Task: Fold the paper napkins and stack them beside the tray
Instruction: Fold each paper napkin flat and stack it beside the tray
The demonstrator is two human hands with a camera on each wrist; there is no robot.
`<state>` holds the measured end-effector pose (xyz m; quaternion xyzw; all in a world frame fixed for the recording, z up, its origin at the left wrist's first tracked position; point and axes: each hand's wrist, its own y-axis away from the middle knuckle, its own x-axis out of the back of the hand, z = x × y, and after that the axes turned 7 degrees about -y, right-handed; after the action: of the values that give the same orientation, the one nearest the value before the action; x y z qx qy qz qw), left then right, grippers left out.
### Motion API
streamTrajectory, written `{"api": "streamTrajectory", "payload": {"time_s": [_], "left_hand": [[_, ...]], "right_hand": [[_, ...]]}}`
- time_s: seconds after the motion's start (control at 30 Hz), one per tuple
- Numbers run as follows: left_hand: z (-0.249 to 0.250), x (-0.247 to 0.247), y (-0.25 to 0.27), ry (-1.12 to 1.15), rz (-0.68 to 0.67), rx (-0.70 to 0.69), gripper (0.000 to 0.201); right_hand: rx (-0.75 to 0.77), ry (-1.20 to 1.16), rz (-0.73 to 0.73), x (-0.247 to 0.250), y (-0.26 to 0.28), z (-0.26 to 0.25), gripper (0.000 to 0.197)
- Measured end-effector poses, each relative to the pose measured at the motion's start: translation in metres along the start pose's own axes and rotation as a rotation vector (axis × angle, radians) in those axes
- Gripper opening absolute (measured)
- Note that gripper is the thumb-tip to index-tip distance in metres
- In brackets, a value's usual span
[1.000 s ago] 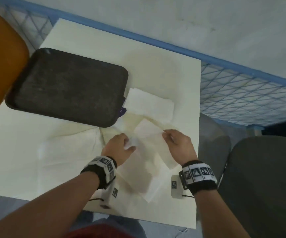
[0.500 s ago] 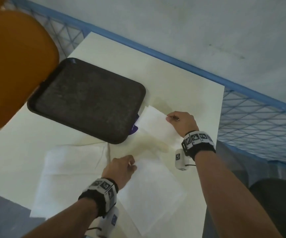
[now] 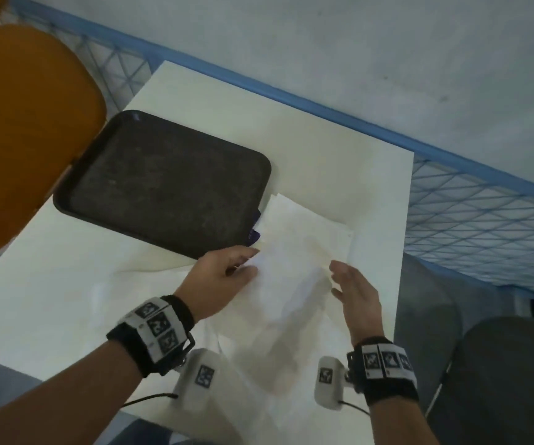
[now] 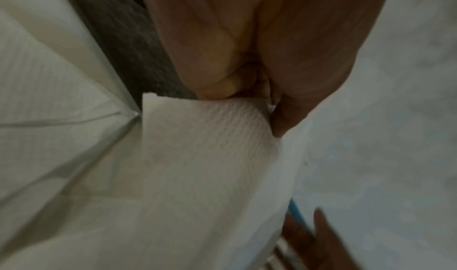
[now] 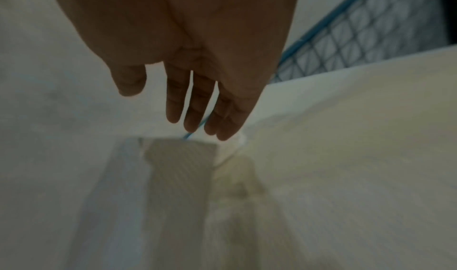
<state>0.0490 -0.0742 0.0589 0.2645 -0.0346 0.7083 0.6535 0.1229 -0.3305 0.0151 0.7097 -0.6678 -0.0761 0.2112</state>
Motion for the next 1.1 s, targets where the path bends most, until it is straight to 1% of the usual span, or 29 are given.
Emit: {"api": "streamTrajectory", "payload": {"time_s": [0.03, 0.1, 0.13, 0.17, 0.2, 0.23, 0.3, 0.37, 0.43, 0.47, 0.53, 0.6, 0.67, 0.7, 0.73, 0.8, 0.83, 0.87, 0.93, 0.97, 1.03, 1.1], "left_hand": [[0.005, 0.003, 0.001, 0.123, -0.023, 0.004, 0.022], [0.014, 0.009, 0.004, 0.325, -0.065, 0.046, 0.023], [0.015, 0.011, 0.005, 0.376, -0.073, 0.067, 0.023], [0.015, 0.014, 0.006, 0.398, -0.078, 0.079, 0.022], [0.014, 0.016, 0.007, 0.414, -0.083, 0.089, 0.022], [0.014, 0.019, 0.009, 0.440, -0.085, 0.103, 0.022], [0.012, 0.025, 0.011, 0.539, -0.082, 0.144, 0.022], [0.009, 0.034, 0.014, 0.604, -0.071, 0.190, 0.022], [0.004, 0.045, 0.017, 0.586, -0.092, 0.185, 0.024], [0.002, 0.052, 0.018, 0.554, -0.133, 0.160, 0.027], [0.000, 0.065, 0.023, 0.470, -0.261, 0.111, 0.034], [0.001, 0.074, 0.028, 0.391, -0.339, 0.076, 0.034], [0.004, 0.080, 0.033, 0.360, -0.339, 0.042, 0.029], [0.005, 0.082, 0.035, 0.359, -0.326, 0.021, 0.027], [0.007, 0.083, 0.038, 0.350, -0.310, -0.009, 0.026], [0.010, 0.083, 0.040, 0.301, -0.268, -0.089, 0.025], [0.012, 0.083, 0.042, 0.275, -0.243, -0.135, 0.023], [0.012, 0.083, 0.043, 0.256, -0.220, -0.184, 0.022], [0.013, 0.082, 0.044, 0.215, -0.186, -0.273, 0.026], [0.013, 0.081, 0.044, 0.176, -0.169, -0.309, 0.028], [0.011, 0.079, 0.044, 0.049, -0.143, -0.381, 0.031], [0.004, 0.077, 0.041, -0.131, -0.148, -0.472, 0.035]], "right_hand": [[-0.053, -0.120, -0.018, 0.000, 0.011, 0.012, 0.039], [-0.174, -0.340, -0.069, -0.008, 0.027, 0.032, 0.071], [-0.230, -0.432, -0.102, -0.014, 0.035, 0.036, 0.080], [-0.265, -0.507, -0.142, -0.021, 0.041, 0.036, 0.085], [-0.275, -0.561, -0.180, -0.028, 0.047, 0.034, 0.084], [-0.265, -0.592, -0.212, -0.035, 0.053, 0.029, 0.079], [-0.192, -0.606, -0.243, -0.045, 0.064, 0.018, 0.061], [-0.129, -0.599, -0.241, -0.050, 0.075, 0.010, 0.051], [-0.094, -0.572, -0.195, -0.052, 0.084, 0.005, 0.045], [-0.072, -0.534, -0.162, -0.051, 0.089, 0.002, 0.045], [-0.015, -0.423, -0.092, -0.048, 0.100, -0.006, 0.039], [0.067, -0.304, -0.055, -0.041, 0.109, -0.016, 0.026], [0.160, -0.191, -0.009, -0.034, 0.116, -0.027, 0.012], [0.202, -0.166, 0.010, -0.031, 0.120, -0.033, 0.012], [0.250, -0.173, 0.002, -0.028, 0.124, -0.037, 0.019], [0.322, -0.326, -0.085, -0.023, 0.129, -0.041, 0.031], [0.300, -0.436, -0.120, -0.021, 0.131, -0.042, 0.032], [0.241, -0.529, -0.135, -0.019, 0.133, -0.044, 0.032], [0.123, -0.640, -0.143, -0.015, 0.139, -0.043, 0.029], [0.098, -0.640, -0.141, -0.016, 0.143, -0.043, 0.023], [0.084, -0.553, -0.092, -0.017, 0.147, -0.036, 0.009], [0.111, -0.379, 0.010, -0.016, 0.144, -0.023, 0.022]]}}
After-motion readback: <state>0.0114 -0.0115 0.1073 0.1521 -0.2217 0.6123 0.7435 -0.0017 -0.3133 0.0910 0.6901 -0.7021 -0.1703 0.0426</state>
